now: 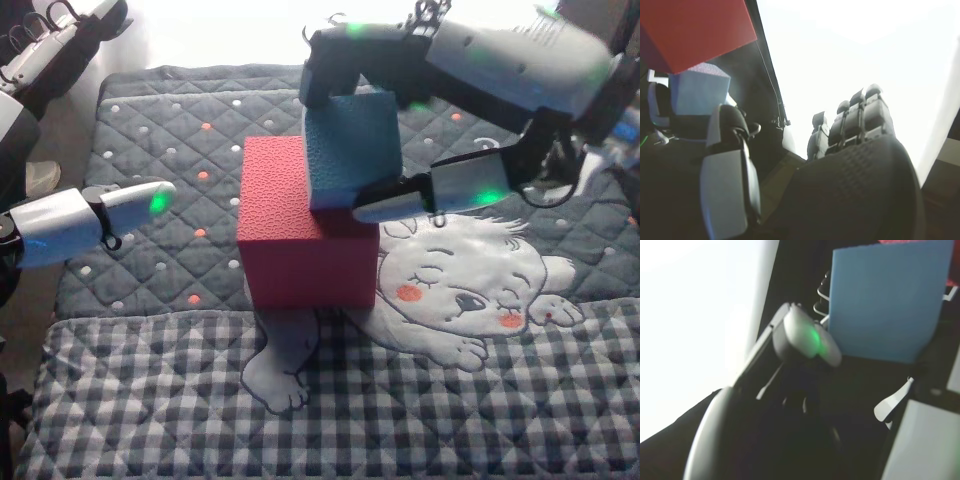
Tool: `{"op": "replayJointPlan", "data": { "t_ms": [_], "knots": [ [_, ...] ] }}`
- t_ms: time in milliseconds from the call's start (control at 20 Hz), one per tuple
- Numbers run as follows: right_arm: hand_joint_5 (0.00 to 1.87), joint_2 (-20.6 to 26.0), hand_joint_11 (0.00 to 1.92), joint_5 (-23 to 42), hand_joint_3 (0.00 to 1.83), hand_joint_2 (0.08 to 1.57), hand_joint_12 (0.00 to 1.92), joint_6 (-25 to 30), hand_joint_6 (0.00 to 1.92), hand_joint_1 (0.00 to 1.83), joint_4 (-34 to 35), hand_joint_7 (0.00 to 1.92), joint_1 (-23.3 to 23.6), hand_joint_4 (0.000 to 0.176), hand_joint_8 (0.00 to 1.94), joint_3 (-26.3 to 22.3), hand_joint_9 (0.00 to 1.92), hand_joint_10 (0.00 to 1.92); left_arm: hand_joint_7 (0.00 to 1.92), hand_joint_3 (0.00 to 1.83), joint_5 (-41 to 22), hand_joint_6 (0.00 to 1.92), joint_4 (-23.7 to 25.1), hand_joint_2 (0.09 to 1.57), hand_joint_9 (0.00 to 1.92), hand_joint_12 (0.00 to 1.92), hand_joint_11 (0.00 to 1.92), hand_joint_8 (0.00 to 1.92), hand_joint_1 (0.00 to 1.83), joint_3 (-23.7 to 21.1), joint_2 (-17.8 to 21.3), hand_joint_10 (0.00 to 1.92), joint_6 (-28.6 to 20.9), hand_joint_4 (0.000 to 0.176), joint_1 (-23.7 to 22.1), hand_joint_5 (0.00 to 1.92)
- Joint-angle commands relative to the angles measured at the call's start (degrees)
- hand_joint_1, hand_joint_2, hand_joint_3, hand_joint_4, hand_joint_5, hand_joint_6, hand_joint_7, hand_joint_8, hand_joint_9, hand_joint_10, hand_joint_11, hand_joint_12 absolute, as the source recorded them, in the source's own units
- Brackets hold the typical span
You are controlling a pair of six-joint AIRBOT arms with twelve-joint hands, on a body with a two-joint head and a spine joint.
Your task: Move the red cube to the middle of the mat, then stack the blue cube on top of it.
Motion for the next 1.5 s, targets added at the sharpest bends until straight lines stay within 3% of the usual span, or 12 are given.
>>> {"op": "replayJointPlan", "data": {
  "t_ms": [0, 50, 150, 350, 450, 500, 850, 1000, 1150, 1350, 1400, 1450],
  "knots": [
    [0.20, -0.4, 0.27, 3.2, 0.00, 1.35, 1.92, 0.3, 1.41, 0.74, 0.9, 0.16, 0.3, 0.000, 1.34, 0.6, 0.20, 1.72, 0.00, 0.02, -7.0, 0.00, 0.3, 1.02, 0.00, 0.00, 0.00, 0.00, 0.78, 0.4, -0.3, 0.00, -0.4, 0.160, -0.1, 0.02],
    [0.14, -0.7, 0.01, 2.9, 0.00, 1.30, 1.68, 0.9, 0.70, 0.63, 0.9, 0.22, 0.3, 0.000, 0.55, 1.1, 0.06, 1.13, 0.00, 0.03, -7.0, 0.00, 0.0, 1.05, 0.00, 0.00, 0.00, 0.00, 0.80, 0.4, -0.3, 0.00, -0.5, 0.169, 0.0, 0.00],
    [0.14, -0.7, 0.00, 2.7, 0.00, 1.32, 1.17, 1.0, 0.26, 0.48, 0.9, 0.24, 0.3, 0.000, 0.14, 1.2, 0.03, 0.77, 0.00, 0.02, -7.1, 0.00, -0.2, 1.05, 0.00, 0.00, 0.00, 0.00, 0.80, 0.5, -0.3, 0.00, -0.7, 0.168, 0.1, 0.01],
    [0.07, -0.7, 0.00, 2.7, 0.00, 1.34, 0.88, 1.0, 0.07, 0.31, 0.8, 0.12, 0.3, 0.000, 0.00, 1.1, 0.00, 0.57, 0.00, 0.02, -7.3, 0.01, -0.3, 1.06, 0.00, 0.00, 0.00, 0.00, 0.78, 0.5, -0.4, 0.00, -0.7, 0.138, 0.2, 0.02],
    [0.03, -0.7, 0.00, 2.8, 0.00, 1.31, 0.53, 1.0, 0.03, 0.34, 0.6, 0.02, 0.3, 0.000, 0.00, 0.9, 0.00, 0.29, 0.00, 0.01, -7.4, 0.01, -0.3, 1.06, 0.00, 0.00, 0.00, 0.00, 0.79, 0.5, -0.4, 0.00, -0.7, 0.127, 0.3, 0.03],
    [0.00, -0.6, 0.00, 2.8, 0.00, 1.25, 0.06, 1.0, 0.00, 0.36, 0.1, 0.00, 0.3, 0.006, 0.00, 0.4, 0.00, 0.09, 0.00, 0.01, -7.4, 0.01, -0.3, 1.05, 0.00, 0.00, 0.00, 0.00, 0.79, 0.4, -0.4, 0.00, -0.7, 0.137, 0.3, 0.04],
    [0.00, 10.1, 0.00, 8.8, 0.00, 1.07, 0.00, -0.4, 0.00, 0.26, 0.4, 0.00, 0.3, 0.001, 0.00, -6.0, 0.00, 0.00, 0.00, 0.00, -8.1, 0.00, -0.3, 1.04, 0.00, 0.00, 0.00, 0.00, 0.80, 0.0, -0.3, 0.00, -0.7, 0.156, 1.0, 0.02],
    [0.00, 17.9, 0.00, 12.6, 0.00, 1.16, 0.00, -9.3, 0.00, 0.05, 6.1, 0.00, -2.9, 0.000, 0.00, -11.0, 0.00, 0.00, 0.00, 0.00, -10.6, 0.00, -0.3, 1.05, 0.00, 0.00, 0.00, 0.00, 0.83, -0.7, 0.0, 0.00, -0.7, 0.150, 2.3, 0.00],
    [0.00, 22.6, 0.00, 16.7, 0.00, 1.16, 0.00, -11.1, 0.00, 0.39, 11.9, 0.00, -9.6, 0.000, 0.00, -13.0, 0.00, 0.00, 0.00, 0.01, -12.8, 0.00, -0.5, 1.06, 0.00, 0.00, 0.00, 0.00, 0.66, -1.3, 0.4, 0.00, -0.8, 0.172, 3.6, 0.00],
    [0.00, 26.9, 0.00, 17.6, 0.01, 1.18, 0.00, -18.4, 0.00, 0.37, 17.4, 0.00, -14.9, 0.000, 0.00, -16.1, 0.00, 0.00, 0.00, 0.00, -14.8, 0.00, -0.8, 1.04, 0.00, 0.00, 0.00, 0.00, 0.48, -1.8, 1.2, 0.00, -0.8, 0.135, 4.5, 0.00],
    [0.00, 28.1, 0.00, 17.6, 0.00, 1.17, 0.00, -20.6, 0.00, 0.32, 18.7, 0.00, -16.0, 0.026, 0.00, -17.0, 0.00, 0.00, 0.00, 0.00, -15.7, 0.00, -1.0, 1.02, 0.00, 0.00, 0.00, 0.00, 0.49, -2.1, 1.5, 0.00, -0.7, 0.128, 5.0, 0.00],
    [0.00, 29.1, 0.00, 18.1, 0.00, 1.18, 0.00, -23.2, 0.00, 0.34, 20.3, 0.00, -16.8, 0.054, 0.00, -17.9, 0.00, 0.00, 0.00, 0.00, -16.9, 0.00, -1.4, 1.01, 0.00, 0.00, 0.00, 0.00, 0.49, -2.2, 1.8, 0.00, -0.7, 0.166, 5.4, 0.00]
  ]
}}
